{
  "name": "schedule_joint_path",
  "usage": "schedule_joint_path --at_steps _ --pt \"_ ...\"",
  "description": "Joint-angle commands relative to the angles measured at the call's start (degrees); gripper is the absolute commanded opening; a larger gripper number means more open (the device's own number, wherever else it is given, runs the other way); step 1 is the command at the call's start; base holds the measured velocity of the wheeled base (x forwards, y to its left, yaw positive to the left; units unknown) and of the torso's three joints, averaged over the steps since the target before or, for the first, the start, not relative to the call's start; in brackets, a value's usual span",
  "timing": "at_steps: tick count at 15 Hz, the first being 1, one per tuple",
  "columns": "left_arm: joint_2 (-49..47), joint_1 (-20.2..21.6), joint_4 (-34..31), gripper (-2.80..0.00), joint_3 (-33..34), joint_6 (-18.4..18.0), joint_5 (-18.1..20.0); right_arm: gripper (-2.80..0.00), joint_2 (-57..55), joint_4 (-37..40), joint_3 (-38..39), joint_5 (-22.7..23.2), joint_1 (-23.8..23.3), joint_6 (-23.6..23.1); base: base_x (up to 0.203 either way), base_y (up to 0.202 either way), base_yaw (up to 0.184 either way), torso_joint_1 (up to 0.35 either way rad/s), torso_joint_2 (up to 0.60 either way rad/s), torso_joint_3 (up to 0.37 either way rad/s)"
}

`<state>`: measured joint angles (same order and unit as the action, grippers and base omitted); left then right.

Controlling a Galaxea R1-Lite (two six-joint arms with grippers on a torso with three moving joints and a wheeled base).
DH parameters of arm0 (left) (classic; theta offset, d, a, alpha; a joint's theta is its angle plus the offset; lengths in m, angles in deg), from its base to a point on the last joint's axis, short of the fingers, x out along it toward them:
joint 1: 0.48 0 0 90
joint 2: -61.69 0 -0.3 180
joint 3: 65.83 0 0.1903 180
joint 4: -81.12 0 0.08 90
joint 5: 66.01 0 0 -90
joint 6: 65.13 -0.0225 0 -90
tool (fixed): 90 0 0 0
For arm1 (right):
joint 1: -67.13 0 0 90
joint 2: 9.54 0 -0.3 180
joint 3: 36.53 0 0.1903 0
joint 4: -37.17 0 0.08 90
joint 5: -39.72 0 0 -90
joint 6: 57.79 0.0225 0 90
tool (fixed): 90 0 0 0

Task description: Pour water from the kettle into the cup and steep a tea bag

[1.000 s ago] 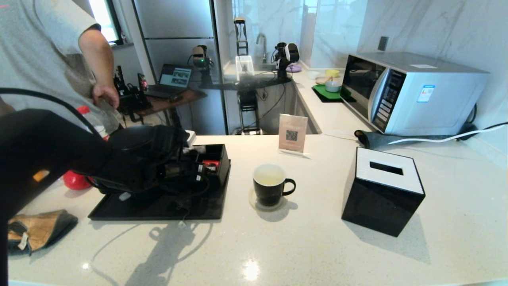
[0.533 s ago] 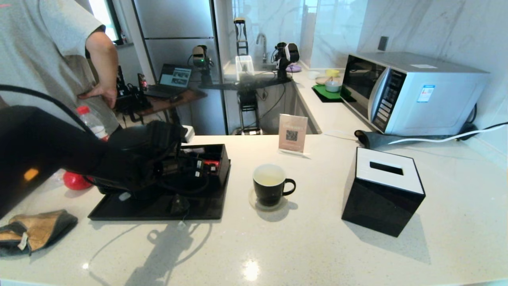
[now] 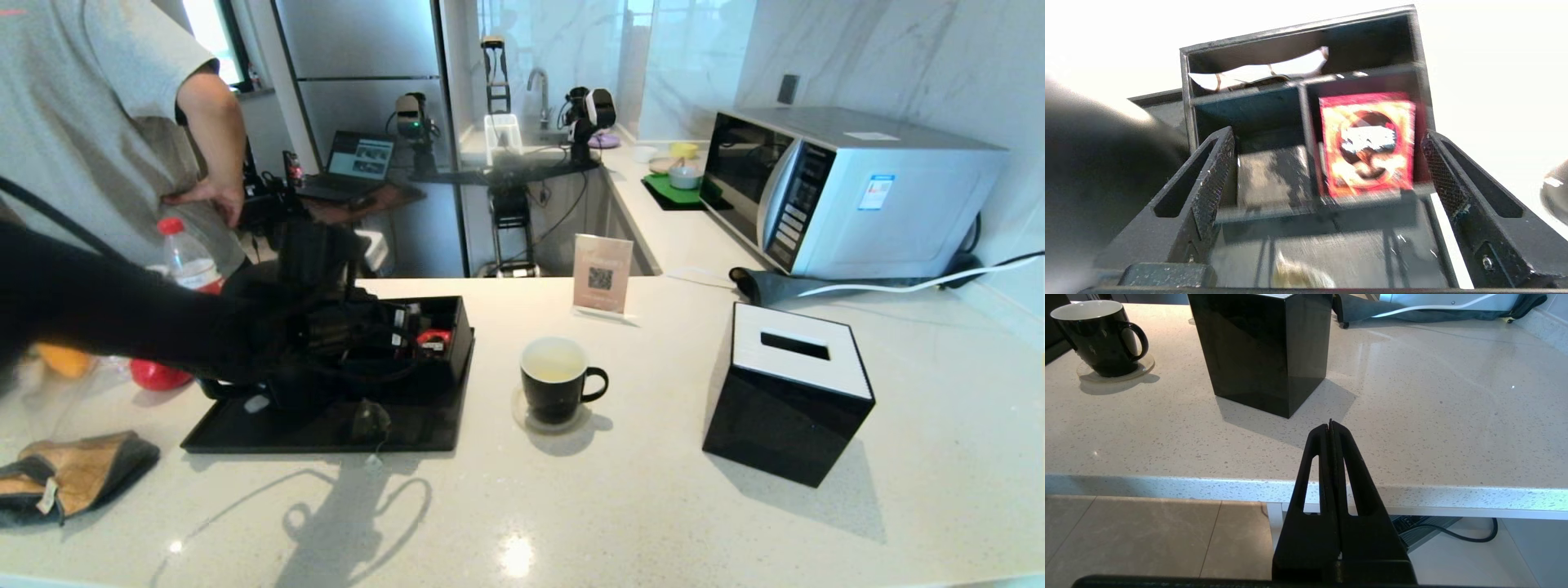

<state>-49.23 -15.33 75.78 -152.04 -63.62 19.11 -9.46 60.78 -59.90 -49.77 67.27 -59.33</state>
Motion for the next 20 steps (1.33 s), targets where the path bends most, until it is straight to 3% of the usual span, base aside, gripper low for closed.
schedule_joint_path --at_steps 1,5,8,10,14,20 --pt "5.99 -0.83 -1.69 0.00 2.00 0.13 -0.04 -2.80 -0.07 0.02 0.00 0.02 0.04 0.04 0.000 0.000 0.000 0.000 0.00 0.000" --pt "13.84 -1.79 -16.63 0.00 3.03 0.33 0.07 -2.80 -0.07 0.02 0.00 0.02 -0.03 -0.05 0.000 0.000 0.000 0.000 0.00 0.000" --pt "16.91 -1.80 -29.71 0.00 3.19 3.01 0.20 -2.80 -0.07 0.02 0.00 0.02 0.04 -0.05 0.000 0.000 0.000 0.000 0.00 0.000" --pt "17.38 -1.47 -34.97 0.00 3.95 3.57 0.71 -2.80 -0.07 0.02 0.00 0.02 -0.04 -0.05 0.000 0.000 0.000 0.000 0.00 0.000" --pt "14.26 -0.77 -35.08 0.00 7.21 3.67 1.05 -2.80 -0.07 0.02 0.00 0.02 0.02 -0.05 0.000 0.000 0.000 0.000 0.00 0.000" --pt "6.90 0.68 -34.61 0.00 5.43 3.76 2.14 -2.80 -0.07 0.02 0.00 0.02 0.04 -0.05 0.000 0.000 0.000 0.000 0.00 0.000"
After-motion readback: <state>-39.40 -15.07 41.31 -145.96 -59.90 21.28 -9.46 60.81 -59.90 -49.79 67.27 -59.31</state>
